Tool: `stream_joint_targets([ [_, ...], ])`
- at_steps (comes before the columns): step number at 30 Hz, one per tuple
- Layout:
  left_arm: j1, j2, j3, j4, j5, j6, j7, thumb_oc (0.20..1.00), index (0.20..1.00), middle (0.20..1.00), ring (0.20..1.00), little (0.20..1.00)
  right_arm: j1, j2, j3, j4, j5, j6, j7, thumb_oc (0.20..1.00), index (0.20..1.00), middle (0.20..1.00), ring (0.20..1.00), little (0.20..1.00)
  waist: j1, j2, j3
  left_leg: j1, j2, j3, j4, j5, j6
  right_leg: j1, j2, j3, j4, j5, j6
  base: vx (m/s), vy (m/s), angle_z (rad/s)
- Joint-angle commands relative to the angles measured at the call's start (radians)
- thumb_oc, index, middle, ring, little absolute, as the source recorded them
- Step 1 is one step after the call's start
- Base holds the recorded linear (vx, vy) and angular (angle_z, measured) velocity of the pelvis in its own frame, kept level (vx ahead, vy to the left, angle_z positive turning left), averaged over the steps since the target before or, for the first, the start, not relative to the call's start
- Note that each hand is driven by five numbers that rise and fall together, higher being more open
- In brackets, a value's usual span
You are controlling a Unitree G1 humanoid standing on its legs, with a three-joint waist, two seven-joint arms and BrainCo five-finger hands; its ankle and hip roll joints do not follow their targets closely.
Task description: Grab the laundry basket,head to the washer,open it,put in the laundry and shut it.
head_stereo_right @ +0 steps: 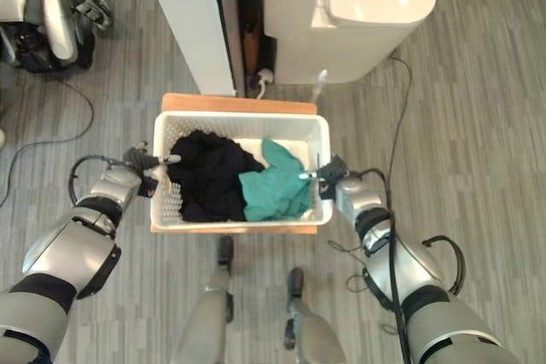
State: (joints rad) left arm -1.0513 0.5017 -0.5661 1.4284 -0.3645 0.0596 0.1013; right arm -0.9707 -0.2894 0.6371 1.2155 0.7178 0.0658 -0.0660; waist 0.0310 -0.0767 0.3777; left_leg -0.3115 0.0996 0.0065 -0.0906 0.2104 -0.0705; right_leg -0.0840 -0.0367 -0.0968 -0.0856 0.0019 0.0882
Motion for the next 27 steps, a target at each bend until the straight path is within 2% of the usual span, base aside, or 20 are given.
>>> stream_joint_targets([
  [1, -0.134, -0.015, -0.063, 0.100, 0.083, -0.008, -0.004, 1.000, 1.000, 1.000, 1.000, 1.000, -0.102, 0.000, 0.019, 0.040, -0.067, 0.008, 0.008, 1.000, 1.000, 1.000, 1.000, 1.000, 0.017, -0.018, 0.069, 0.044, 0.027, -0.017, 0.003, -0.050, -0.031, -0.110, -0.075, -0.017, 0.033, 0.120, 0.043, 0.00, -0.001, 0.04],
  [2, -0.140, -0.022, -0.079, 0.103, 0.105, -0.006, -0.007, 0.834, 0.834, 0.834, 0.834, 0.834, -0.111, 0.012, 0.029, 0.064, -0.079, 0.015, 0.019, 0.959, 0.959, 0.959, 0.959, 0.959, 0.018, -0.020, 0.072, 0.037, 0.027, -0.020, 0.003, -0.048, -0.032, -0.114, -0.074, -0.019, 0.032, 0.122, 0.042, 0.00, -0.011, 0.05],
  [4, -0.138, -0.027, -0.092, 0.099, 0.120, -0.006, -0.010, 0.354, 0.354, 0.354, 0.354, 0.354, -0.116, 0.022, 0.044, 0.077, -0.091, 0.019, 0.022, 0.780, 0.780, 0.780, 0.780, 0.780, 0.020, -0.020, 0.074, 0.032, 0.026, -0.024, 0.003, -0.047, -0.032, -0.119, -0.074, -0.021, 0.031, 0.123, 0.042, 0.01, -0.010, 0.03],
  [5, -0.138, -0.029, -0.097, 0.095, 0.128, -0.005, -0.011, 0.200, 0.200, 0.200, 0.200, 0.200, -0.117, 0.025, 0.048, 0.082, -0.096, 0.020, 0.024, 0.583, 0.583, 0.583, 0.583, 0.583, 0.020, -0.020, 0.075, 0.030, 0.025, -0.025, 0.003, -0.047, -0.032, -0.120, -0.073, -0.021, 0.031, 0.123, 0.042, 0.01, -0.004, 0.06],
  [6, -0.138, -0.029, -0.097, 0.095, 0.128, -0.005, -0.011, 0.200, 0.200, 0.200, 0.200, 0.200, -0.117, 0.025, 0.048, 0.083, -0.096, 0.020, 0.024, 0.551, 0.551, 0.551, 0.551, 0.551, 0.020, -0.020, 0.075, 0.029, 0.025, -0.026, 0.003, -0.047, -0.032, -0.120, -0.073, -0.022, 0.031, 0.123, 0.042, 0.01, 0.001, 0.15],
  [8, -0.125, -0.043, -0.130, 0.092, 0.169, -0.006, -0.025, 0.200, 0.200, 0.200, 0.200, 0.200, -0.123, 0.032, 0.064, 0.100, -0.117, 0.022, 0.031, 0.385, 0.385, 0.385, 0.385, 0.385, 0.019, -0.019, 0.077, 0.025, 0.023, -0.028, 0.003, -0.046, -0.030, -0.122, -0.073, -0.021, 0.030, 0.124, 0.041, 0.01, 0.007, 0.13],
  [9, -0.123, -0.047, -0.147, 0.094, 0.195, -0.003, -0.025, 0.200, 0.200, 0.200, 0.200, 0.200, -0.123, 0.033, 0.071, 0.107, -0.127, 0.024, 0.034, 0.235, 0.235, 0.235, 0.235, 0.235, 0.019, -0.018, 0.077, 0.025, 0.022, -0.028, 0.003, -0.046, -0.029, -0.123, -0.072, -0.020, 0.031, 0.124, 0.041, 0.00, 0.000, 0.00],
  [10, -0.126, -0.048, -0.165, 0.091, 0.220, -0.005, -0.024, 0.200, 0.200, 0.200, 0.200, 0.200, -0.124, 0.035, 0.077, 0.115, -0.135, 0.023, 0.038, 0.200, 0.200, 0.200, 0.200, 0.200, 0.019, -0.018, 0.078, 0.026, 0.022, -0.029, 0.003, -0.046, -0.029, -0.122, -0.072, -0.019, 0.032, 0.124, 0.041, 0.00, 0.000, 0.00],
  [14, -0.117, -0.055, -0.223, 0.078, 0.314, -0.007, -0.021, 0.200, 0.200, 0.200, 0.200, 0.200, -0.116, 0.038, 0.087, 0.127, -0.140, 0.016, 0.039, 0.200, 0.200, 0.200, 0.200, 0.200, 0.019, -0.015, 0.076, 0.026, 0.019, -0.032, 0.003, -0.048, -0.028, -0.121, -0.072, -0.018, 0.030, 0.124, 0.040, 0.00, 0.000, 0.00],
  [18, -0.105, -0.060, -0.235, 0.082, 0.368, -0.006, -0.003, 0.200, 0.200, 0.200, 0.200, 0.200, -0.099, 0.037, 0.089, 0.123, -0.148, 0.008, 0.039, 0.200, 0.200, 0.200, 0.200, 0.200, 0.019, -0.011, 0.072, 0.028, 0.016, -0.033, 0.003, -0.051, -0.027, -0.120, -0.072, -0.018, 0.030, 0.122, 0.040, 0.00, 0.000, 0.00],
  [27, -0.032, -0.083, -0.228, 0.039, 0.389, -0.023, 0.017, 0.200, 0.200, 0.200, 0.200, 0.200, -0.064, -0.010, 0.070, 0.085, -0.164, 0.000, 0.042, 0.200, 0.200, 0.200, 0.200, 0.200, 0.013, 0.006, 0.039, 0.061, 0.011, -0.025, 0.003, -0.070, -0.022, -0.101, -0.078, -0.008, 0.045, 0.105, 0.043, 0.00, 0.000, 0.00],
])
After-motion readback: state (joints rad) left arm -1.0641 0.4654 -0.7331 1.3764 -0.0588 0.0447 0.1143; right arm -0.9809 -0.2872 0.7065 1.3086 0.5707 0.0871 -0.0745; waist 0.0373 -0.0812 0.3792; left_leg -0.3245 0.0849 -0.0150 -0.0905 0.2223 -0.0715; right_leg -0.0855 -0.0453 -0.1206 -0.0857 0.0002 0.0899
